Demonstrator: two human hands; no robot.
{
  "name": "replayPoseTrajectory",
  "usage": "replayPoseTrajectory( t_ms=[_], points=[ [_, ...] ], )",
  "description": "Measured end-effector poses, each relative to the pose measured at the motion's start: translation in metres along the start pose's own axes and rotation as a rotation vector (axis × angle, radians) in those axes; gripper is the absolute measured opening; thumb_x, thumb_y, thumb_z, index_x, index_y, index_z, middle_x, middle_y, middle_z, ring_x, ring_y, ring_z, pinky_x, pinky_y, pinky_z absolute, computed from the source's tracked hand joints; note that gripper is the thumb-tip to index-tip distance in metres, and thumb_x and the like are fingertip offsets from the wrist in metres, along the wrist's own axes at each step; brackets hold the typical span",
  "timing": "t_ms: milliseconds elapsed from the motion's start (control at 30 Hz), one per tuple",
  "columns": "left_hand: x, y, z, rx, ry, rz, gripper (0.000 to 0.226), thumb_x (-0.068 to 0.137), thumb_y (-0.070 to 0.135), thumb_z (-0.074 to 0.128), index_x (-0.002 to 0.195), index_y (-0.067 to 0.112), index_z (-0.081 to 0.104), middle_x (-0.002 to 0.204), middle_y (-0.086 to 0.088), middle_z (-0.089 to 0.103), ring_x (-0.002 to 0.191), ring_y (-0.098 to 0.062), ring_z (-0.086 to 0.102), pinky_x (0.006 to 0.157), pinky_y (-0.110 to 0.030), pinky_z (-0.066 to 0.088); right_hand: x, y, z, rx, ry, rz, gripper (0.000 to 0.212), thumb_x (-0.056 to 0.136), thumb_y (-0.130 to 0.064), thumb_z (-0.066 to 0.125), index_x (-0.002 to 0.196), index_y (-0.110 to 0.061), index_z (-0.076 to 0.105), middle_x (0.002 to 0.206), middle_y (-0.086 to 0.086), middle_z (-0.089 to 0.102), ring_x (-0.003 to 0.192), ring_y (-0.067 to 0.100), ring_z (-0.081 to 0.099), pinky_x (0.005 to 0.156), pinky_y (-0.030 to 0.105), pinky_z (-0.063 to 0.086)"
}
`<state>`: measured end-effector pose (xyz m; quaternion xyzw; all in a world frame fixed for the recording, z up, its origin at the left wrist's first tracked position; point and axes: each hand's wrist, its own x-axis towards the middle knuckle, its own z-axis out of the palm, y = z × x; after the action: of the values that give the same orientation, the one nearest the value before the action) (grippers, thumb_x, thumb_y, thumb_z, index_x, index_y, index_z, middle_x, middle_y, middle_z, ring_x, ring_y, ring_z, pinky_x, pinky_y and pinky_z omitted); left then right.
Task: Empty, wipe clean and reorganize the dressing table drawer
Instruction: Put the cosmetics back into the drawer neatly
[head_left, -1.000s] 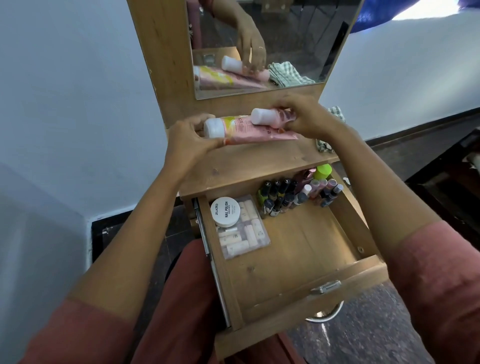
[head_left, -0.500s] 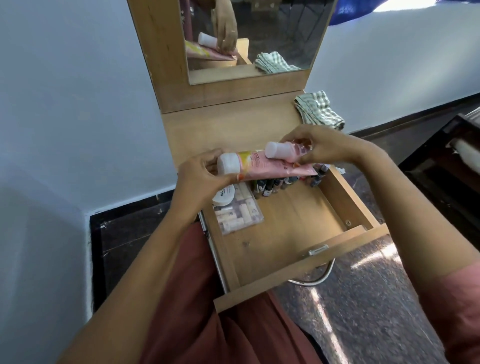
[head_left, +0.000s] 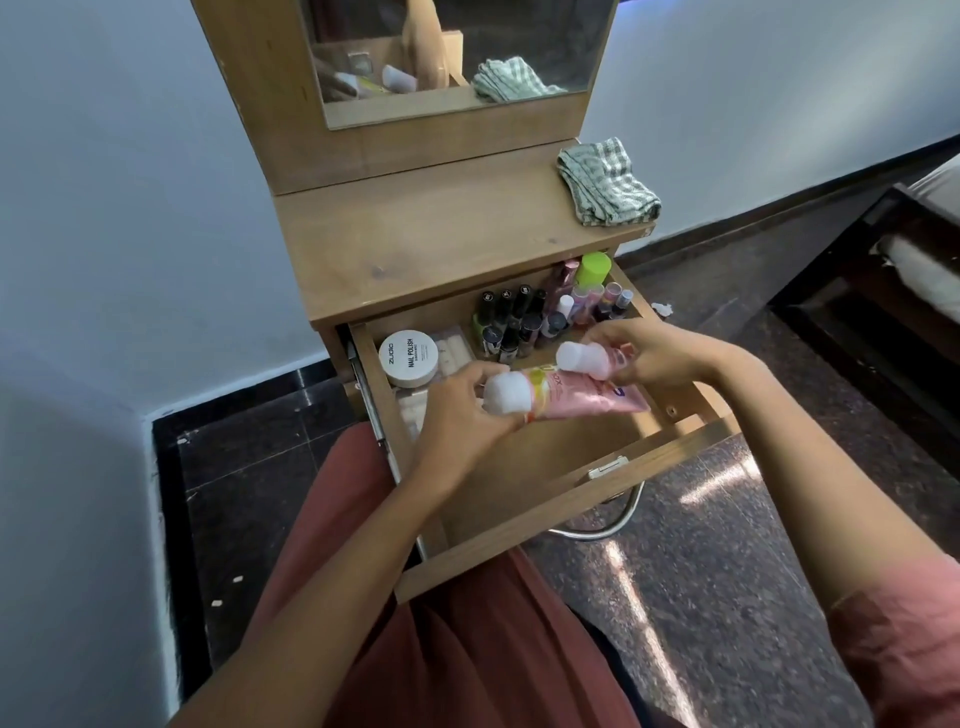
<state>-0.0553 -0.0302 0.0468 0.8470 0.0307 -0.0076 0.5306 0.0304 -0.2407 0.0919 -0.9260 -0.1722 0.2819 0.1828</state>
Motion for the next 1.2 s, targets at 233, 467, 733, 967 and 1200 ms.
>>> replayPoseTrajectory(
  t_ms=[233,467,733,967,1200],
  points=[
    [0.006,-0.007,0.025,0.021,-0.124,-0.021,0.043,0.064,0.006,0.078,0.103,0.003,0.06,0.104,-0.008,0.066,0.091,-0.018,0.061,0.079,-0.03,0.051,0.0,0.02,0.017,-0.092,-0.014,0.091,0.049,0.081,-0.005,0.059,0.127,-0.015,0.046,0.126,0.009,0.053,0.114,0.025,0.049,0.096,0.036,0.04],
    [0.009,-0.012,0.034,0.058,-0.243,-0.033,0.036,0.067,0.008,0.076,0.096,0.002,0.056,0.092,-0.004,0.062,0.082,-0.015,0.056,0.059,-0.019,0.037,0.002,0.029,0.017,-0.113,-0.049,0.105,0.05,0.081,-0.006,0.06,0.127,-0.017,0.045,0.124,0.009,0.052,0.11,0.024,0.05,0.097,0.041,0.043],
    [0.008,-0.022,0.04,0.159,-0.344,-0.001,0.039,0.064,0.013,0.078,0.088,0.013,0.047,0.095,-0.006,0.06,0.084,-0.017,0.054,0.062,-0.023,0.037,0.002,0.027,0.019,-0.166,-0.065,0.121,0.053,0.081,-0.007,0.06,0.131,-0.015,0.042,0.126,0.011,0.051,0.113,0.027,0.049,0.097,0.039,0.041],
    [0.006,-0.031,0.043,0.214,-0.381,0.054,0.045,0.065,0.021,0.079,0.1,0.012,0.052,0.103,-0.003,0.054,0.086,-0.013,0.05,0.066,-0.024,0.037,0.003,0.027,0.022,-0.14,-0.06,0.127,0.053,0.08,-0.008,0.061,0.129,-0.015,0.043,0.123,0.01,0.052,0.108,0.024,0.049,0.09,0.034,0.041],
    [0.009,-0.027,0.041,0.191,-0.443,0.02,0.055,0.067,0.016,0.078,0.115,0.011,0.051,0.117,-0.005,0.055,0.099,-0.014,0.052,0.078,-0.024,0.041,0.005,0.025,0.026,-0.067,0.038,0.051,0.051,0.075,-0.006,0.067,0.123,-0.014,0.048,0.118,0.007,0.055,0.101,0.021,0.051,0.083,0.031,0.043]
  ],
)
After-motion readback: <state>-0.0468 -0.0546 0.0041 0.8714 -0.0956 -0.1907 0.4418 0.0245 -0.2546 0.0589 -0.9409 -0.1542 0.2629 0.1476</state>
